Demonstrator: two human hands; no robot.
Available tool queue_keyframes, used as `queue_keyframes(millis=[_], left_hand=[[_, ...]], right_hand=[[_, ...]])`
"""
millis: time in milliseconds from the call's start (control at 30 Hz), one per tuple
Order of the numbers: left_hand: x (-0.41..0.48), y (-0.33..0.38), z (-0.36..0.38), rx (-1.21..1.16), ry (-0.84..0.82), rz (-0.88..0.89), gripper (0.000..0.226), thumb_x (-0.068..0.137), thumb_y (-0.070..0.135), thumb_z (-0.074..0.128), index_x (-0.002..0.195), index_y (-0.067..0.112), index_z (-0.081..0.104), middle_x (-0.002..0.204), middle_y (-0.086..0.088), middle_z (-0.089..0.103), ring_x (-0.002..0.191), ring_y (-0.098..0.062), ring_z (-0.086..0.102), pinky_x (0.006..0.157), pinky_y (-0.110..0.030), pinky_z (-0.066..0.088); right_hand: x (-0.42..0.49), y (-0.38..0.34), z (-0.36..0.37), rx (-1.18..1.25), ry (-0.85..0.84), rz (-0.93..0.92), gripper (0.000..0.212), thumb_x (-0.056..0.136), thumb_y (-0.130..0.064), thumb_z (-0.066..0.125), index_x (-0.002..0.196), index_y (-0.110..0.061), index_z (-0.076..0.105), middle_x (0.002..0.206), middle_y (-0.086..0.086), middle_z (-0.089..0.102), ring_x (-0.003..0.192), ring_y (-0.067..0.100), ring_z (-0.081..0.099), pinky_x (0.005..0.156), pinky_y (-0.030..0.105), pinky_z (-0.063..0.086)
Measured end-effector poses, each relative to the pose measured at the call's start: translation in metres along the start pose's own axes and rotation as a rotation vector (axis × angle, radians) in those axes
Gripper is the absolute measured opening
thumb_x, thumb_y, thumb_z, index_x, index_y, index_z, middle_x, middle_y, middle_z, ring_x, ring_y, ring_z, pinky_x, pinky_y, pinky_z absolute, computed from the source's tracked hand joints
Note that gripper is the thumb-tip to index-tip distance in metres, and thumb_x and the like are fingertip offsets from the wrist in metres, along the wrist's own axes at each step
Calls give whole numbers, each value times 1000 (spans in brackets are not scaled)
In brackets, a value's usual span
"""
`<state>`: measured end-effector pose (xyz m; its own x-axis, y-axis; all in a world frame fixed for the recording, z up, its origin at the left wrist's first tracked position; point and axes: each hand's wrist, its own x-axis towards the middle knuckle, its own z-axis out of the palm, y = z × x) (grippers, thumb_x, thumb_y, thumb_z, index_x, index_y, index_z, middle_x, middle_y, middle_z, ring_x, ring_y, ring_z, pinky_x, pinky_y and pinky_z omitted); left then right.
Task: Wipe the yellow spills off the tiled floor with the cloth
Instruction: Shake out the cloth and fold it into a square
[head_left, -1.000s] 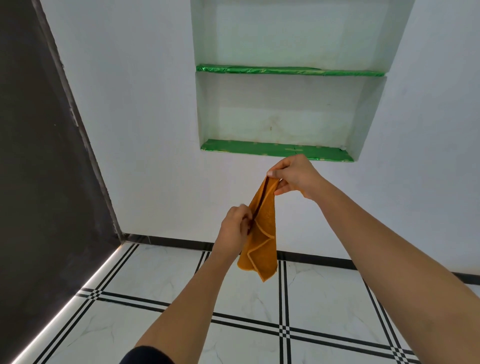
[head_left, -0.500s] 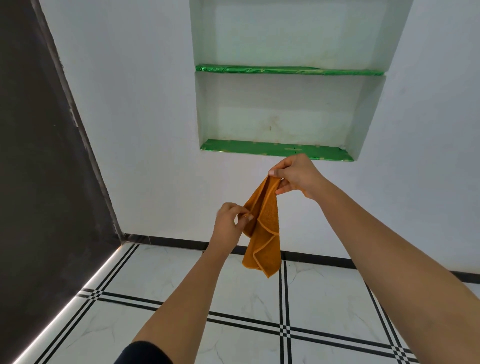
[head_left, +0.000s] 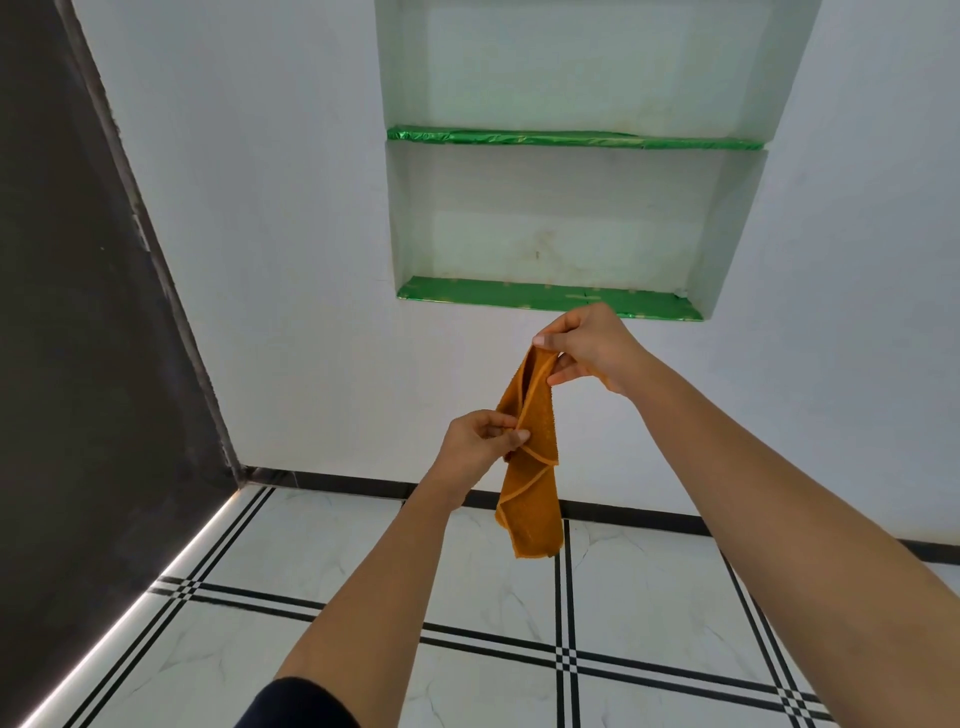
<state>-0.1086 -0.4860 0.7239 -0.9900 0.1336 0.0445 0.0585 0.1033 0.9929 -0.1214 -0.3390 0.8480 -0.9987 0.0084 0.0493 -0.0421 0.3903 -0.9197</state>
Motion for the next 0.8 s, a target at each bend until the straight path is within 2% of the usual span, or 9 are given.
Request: queue_keyframes(millis=[67, 200, 333, 467, 533, 600, 700, 733, 800], left_hand=[[0, 1, -3, 47, 17, 22, 15, 83, 21, 67, 94, 11, 62, 95, -4, 66, 87, -20, 64, 74, -24, 53], [5, 7, -22, 201, 90, 81, 12, 82, 18, 68, 91, 10, 66, 89, -6, 67, 89, -22, 65, 83, -31, 52], [13, 22, -43, 492, 190, 197, 10, 86, 15, 64, 93, 10, 64, 88, -4, 64, 84, -16, 61, 74, -22, 47], [21, 42, -53, 762, 108, 328, 8, 91, 10, 55, 99, 10, 55, 88, -5, 58, 82, -18, 56, 69, -23, 44], [24, 46, -59, 832, 93, 332, 17, 92, 9, 52, 109, 10, 53, 90, -5, 57, 82, -18, 56, 70, -24, 44], [28, 49, -67, 860, 95, 303, 22, 93, 10, 51, 115, 9, 55, 96, -7, 59, 88, -18, 57, 74, -23, 41], [28, 56, -77, 835, 81, 263, 22, 94, 14, 50, 111, 7, 61, 108, -10, 60, 98, -17, 53, 80, -24, 37], [27, 60, -79, 754, 85, 232, 23, 95, 18, 48, 112, 8, 60, 110, -7, 57, 101, -16, 50, 83, -26, 37], [23, 70, -78, 419, 67, 152, 24, 97, 27, 43, 115, 14, 53, 116, -2, 52, 109, -17, 47, 91, -34, 40]], right_hand=[[0, 3, -2, 13, 18, 25, 10, 85, -4, 65, 90, 4, 64, 72, 17, 65, 54, 21, 67, 53, 30, 59], [4, 7, -6, 22, 50, 160, 13, 86, -1, 63, 96, 8, 62, 76, 19, 64, 61, 25, 66, 58, 32, 60], [7, 22, -12, -96, 31, 354, 20, 85, 4, 61, 104, 10, 58, 81, 22, 62, 61, 24, 66, 61, 31, 59], [6, 34, -4, -232, -9, 340, 23, 88, -1, 60, 109, 8, 57, 87, 21, 61, 64, 22, 63, 75, 34, 57], [4, 33, -3, -286, -35, 283, 24, 89, -7, 60, 109, 6, 56, 97, 18, 58, 72, 22, 61, 71, 34, 56], [1, 32, -3, -316, -81, 227, 21, 91, -14, 57, 106, 1, 56, 103, 13, 57, 87, 23, 59, 72, 34, 52], [-3, 31, -8, -297, -111, 129, 17, 95, -23, 50, 99, -8, 56, 106, 9, 61, 97, 20, 58, 89, 37, 47], [-3, 29, -10, -228, -95, 96, 17, 96, -25, 47, 98, -10, 55, 103, 7, 63, 96, 19, 60, 94, 39, 45], [-1, 21, -14, 32, -45, 42, 20, 98, -30, 43, 102, -13, 54, 100, 6, 63, 100, 22, 61, 97, 45, 44]])
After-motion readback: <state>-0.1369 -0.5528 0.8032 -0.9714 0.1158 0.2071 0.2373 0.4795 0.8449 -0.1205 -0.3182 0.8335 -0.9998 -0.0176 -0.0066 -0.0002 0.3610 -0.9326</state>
